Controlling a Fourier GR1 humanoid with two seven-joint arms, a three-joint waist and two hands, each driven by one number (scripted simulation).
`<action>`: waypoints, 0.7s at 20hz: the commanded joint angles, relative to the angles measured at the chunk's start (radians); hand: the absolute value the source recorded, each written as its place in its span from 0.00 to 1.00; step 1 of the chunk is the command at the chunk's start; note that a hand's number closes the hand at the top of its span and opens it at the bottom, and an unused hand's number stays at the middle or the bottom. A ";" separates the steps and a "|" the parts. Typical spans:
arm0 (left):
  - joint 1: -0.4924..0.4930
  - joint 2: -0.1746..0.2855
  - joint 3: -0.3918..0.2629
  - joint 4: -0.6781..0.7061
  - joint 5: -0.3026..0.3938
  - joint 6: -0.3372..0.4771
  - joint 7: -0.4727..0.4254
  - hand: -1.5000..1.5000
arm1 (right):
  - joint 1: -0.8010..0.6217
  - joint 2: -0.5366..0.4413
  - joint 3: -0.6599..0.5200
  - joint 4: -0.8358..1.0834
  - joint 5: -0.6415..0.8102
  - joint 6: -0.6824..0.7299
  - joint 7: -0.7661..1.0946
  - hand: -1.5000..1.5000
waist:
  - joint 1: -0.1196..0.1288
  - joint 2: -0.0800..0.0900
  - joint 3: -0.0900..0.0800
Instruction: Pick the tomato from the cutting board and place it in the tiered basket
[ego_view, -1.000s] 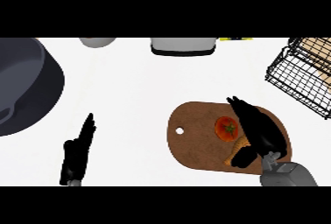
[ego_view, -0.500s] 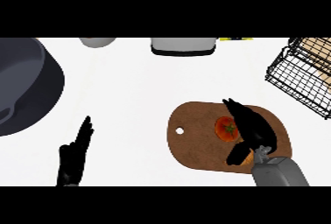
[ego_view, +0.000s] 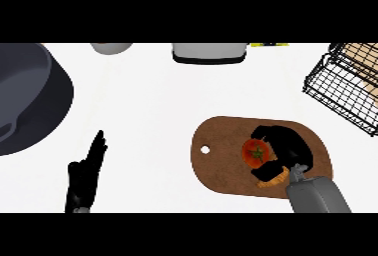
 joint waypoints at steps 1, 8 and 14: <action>-0.046 -0.015 0.008 0.059 0.002 -0.013 -0.026 0.50 | -0.026 0.020 0.010 0.143 0.039 -0.120 -0.110 1.00 | 0.001 0.003 0.001; 0.020 0.024 0.008 -0.052 -0.008 -0.032 0.021 0.50 | -0.086 0.023 0.055 0.168 0.145 -0.213 -0.148 1.00 | 0.006 0.001 0.001; 0.025 0.016 0.030 -0.021 0.009 -0.022 -0.016 0.50 | 0.091 -0.269 -0.250 0.168 0.035 -0.211 -0.183 1.00 | -0.033 0.000 0.003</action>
